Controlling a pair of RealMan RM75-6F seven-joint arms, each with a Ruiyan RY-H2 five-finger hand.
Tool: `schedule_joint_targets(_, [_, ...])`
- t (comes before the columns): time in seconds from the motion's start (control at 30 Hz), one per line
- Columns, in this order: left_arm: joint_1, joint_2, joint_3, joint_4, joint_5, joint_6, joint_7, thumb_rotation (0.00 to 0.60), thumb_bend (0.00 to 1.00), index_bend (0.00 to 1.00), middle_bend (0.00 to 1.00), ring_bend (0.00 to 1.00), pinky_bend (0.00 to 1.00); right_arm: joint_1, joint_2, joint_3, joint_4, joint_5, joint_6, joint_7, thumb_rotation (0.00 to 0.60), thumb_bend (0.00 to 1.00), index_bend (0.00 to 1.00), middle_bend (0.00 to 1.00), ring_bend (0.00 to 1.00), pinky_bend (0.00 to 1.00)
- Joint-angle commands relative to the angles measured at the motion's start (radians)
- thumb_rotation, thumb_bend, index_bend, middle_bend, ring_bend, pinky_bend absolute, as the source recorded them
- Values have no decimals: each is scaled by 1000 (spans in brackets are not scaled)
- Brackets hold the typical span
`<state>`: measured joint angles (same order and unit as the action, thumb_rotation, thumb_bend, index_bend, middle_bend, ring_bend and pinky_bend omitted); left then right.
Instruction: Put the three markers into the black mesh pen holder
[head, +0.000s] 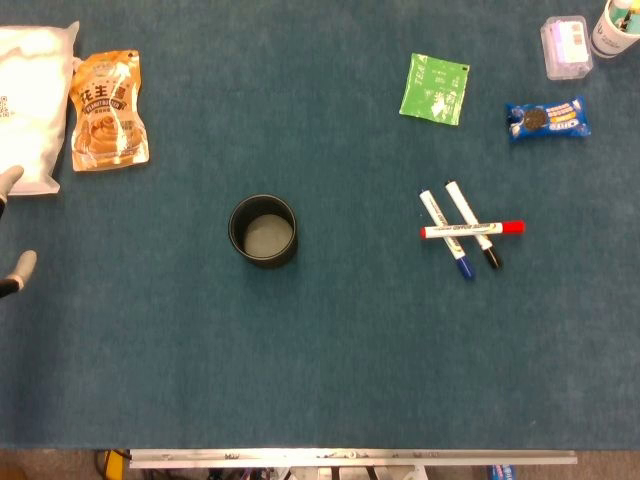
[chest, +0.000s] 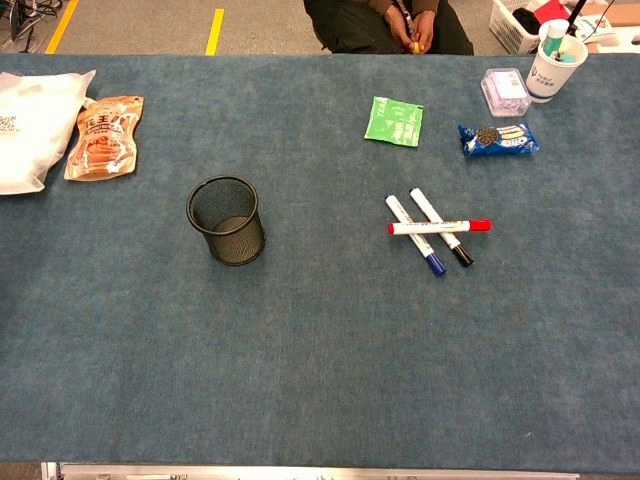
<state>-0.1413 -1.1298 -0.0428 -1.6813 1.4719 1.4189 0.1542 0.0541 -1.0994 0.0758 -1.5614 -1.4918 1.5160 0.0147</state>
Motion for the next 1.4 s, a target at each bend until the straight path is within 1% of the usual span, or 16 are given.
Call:
schedule_joint_targets(0.03, [-6, -4, -1, 2, -2, -8, 2, 600, 257, 117, 214, 231, 187, 1, -2, 2, 1, 2, -2, -1, 600, 214, 242, 346, 230, 268])
schedule_joint_targets(0.2, [-16, -2, -3, -1, 5, -14, 4, 600, 257, 117, 214, 231, 186, 5, -5, 12, 2, -5, 9, 22, 600, 214, 242, 346, 230, 269])
schedule_joint_targets(0.33, [-25, 2, -3, -4, 6, -29, -5, 600, 257, 117, 213, 231, 187, 11, 11, 23, -10, -13, 16, 47, 600, 214, 242, 346, 230, 269])
schedule_joint_targets(0.53, [-53, 3, -3, 1, 1, -83, -83, 600, 257, 117, 211, 231, 187, 20, 32, 44, -32, -20, 34, 56, 600, 214, 242, 346, 230, 269])
schedule_joint_targets(0.63, [-72, 6, 1, 5, 5, -120, -136, 600, 257, 116, 210, 231, 187, 25, 47, 58, -46, -10, 36, 55, 600, 214, 242, 346, 230, 269])
schedule_joint_targets(0.8, [-112, -6, 8, 23, 15, -195, -280, 600, 257, 108, 204, 231, 187, 33, 66, 76, -67, -2, 40, 51, 600, 214, 242, 344, 230, 269])
schedule_joint_targets(0.87, [-131, -14, 15, 41, 18, -235, -335, 600, 257, 87, 197, 229, 187, 36, 65, 76, -68, -7, 40, 51, 600, 214, 242, 344, 230, 269])
schedule_joint_targets(1.0, [-170, -39, 32, 81, 41, -302, -409, 600, 238, 12, 163, 217, 187, 37, 61, 72, -67, -7, 37, 51, 600, 214, 242, 344, 230, 269])
schedule_joint_targets(1.1, [-196, -70, 43, 114, 62, -340, -485, 599, 214, 0, 146, 203, 187, 36, 56, 68, -64, -6, 34, 50, 600, 214, 242, 344, 230, 268])
schedule_joint_targets(1.17, [-214, -94, 48, 141, 70, -363, -537, 587, 205, 0, 133, 194, 187, 36, 54, 66, -62, -6, 31, 51, 600, 214, 242, 344, 230, 268])
schedule_joint_targets(1.23, [-235, -118, 55, 171, 79, -395, -580, 554, 193, 0, 116, 185, 187, 36, 52, 62, -59, -7, 29, 53, 600, 215, 242, 344, 230, 268])
schedule_joint_targets(1.3, [-254, -141, 62, 194, 90, -417, -610, 533, 182, 0, 104, 178, 186, 35, 51, 60, -57, -7, 29, 56, 600, 215, 242, 344, 230, 269])
schedule_joint_targets(1.4, [-277, -183, 64, 231, 106, -428, -657, 530, 179, 0, 100, 177, 186, 33, 50, 58, -52, -5, 27, 59, 600, 215, 242, 344, 230, 269])
